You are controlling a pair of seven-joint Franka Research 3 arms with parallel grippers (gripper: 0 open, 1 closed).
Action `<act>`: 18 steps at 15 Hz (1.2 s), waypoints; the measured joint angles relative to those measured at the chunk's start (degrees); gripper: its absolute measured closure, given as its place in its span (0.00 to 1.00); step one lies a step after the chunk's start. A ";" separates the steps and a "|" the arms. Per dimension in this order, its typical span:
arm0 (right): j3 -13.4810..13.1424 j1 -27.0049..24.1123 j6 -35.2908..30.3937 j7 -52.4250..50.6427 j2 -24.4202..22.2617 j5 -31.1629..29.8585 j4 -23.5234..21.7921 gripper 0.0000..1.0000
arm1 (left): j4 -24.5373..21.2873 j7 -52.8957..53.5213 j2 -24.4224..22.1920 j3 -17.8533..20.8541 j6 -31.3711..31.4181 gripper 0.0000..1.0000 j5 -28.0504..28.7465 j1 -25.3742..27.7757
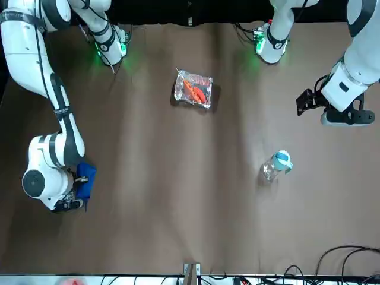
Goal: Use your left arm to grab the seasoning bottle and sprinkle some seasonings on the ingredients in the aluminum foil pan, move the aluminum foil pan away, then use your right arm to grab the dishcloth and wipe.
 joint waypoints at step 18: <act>1.28 -0.05 0.44 1.98 0.39 6.89 0.73 0.03 | 0.13 0.07 -0.03 0.01 0.00 0.00 0.00 -0.02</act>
